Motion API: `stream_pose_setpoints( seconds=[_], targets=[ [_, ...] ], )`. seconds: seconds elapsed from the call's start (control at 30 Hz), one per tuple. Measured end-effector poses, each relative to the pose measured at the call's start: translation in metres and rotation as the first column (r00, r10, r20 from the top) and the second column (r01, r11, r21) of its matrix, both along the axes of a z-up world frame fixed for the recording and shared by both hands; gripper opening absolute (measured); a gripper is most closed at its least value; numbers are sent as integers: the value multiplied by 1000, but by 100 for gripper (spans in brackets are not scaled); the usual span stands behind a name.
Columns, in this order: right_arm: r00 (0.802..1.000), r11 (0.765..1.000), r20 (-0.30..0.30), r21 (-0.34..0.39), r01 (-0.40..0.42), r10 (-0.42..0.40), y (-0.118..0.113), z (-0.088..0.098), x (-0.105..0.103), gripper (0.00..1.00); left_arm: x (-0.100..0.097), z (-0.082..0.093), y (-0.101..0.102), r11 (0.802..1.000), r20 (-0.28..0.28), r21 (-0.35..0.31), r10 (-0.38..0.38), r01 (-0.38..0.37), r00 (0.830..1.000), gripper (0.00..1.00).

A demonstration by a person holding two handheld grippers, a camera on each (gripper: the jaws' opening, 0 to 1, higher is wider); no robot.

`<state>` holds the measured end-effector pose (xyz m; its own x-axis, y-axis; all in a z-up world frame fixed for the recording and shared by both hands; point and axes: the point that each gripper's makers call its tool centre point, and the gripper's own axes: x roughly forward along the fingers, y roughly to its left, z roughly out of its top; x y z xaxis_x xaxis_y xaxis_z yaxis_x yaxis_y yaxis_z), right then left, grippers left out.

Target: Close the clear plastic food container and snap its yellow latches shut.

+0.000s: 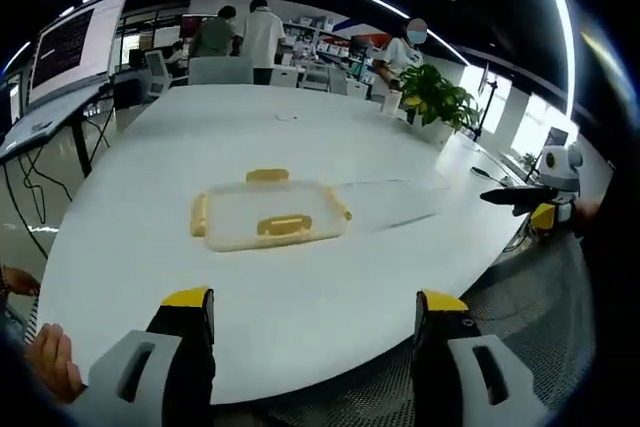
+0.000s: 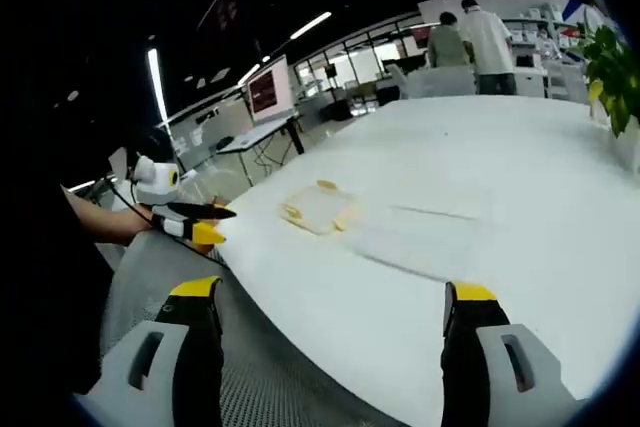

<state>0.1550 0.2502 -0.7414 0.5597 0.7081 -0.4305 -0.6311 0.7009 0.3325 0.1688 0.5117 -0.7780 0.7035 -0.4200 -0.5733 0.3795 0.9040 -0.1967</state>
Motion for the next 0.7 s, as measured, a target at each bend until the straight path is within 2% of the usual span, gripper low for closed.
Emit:
stream_pose_setpoints(
  seconds=[0.23,0.57,0.7],
  targets=[
    [1000,1000,11,-12,-17,17,1,-2,-3,91,0,-1,0,1000,-3,-6,2,-2,1000,79],
    [999,999,15,-8,-34,34,3,-3,-2,89,-2,-4,1,1000,-25,18,-2,3,1000,77],
    [1000,1000,25,25,-18,18,6,8,4,90,-3,-5,-2,1000,-40,-5,-1,0,999,78]
  ],
)
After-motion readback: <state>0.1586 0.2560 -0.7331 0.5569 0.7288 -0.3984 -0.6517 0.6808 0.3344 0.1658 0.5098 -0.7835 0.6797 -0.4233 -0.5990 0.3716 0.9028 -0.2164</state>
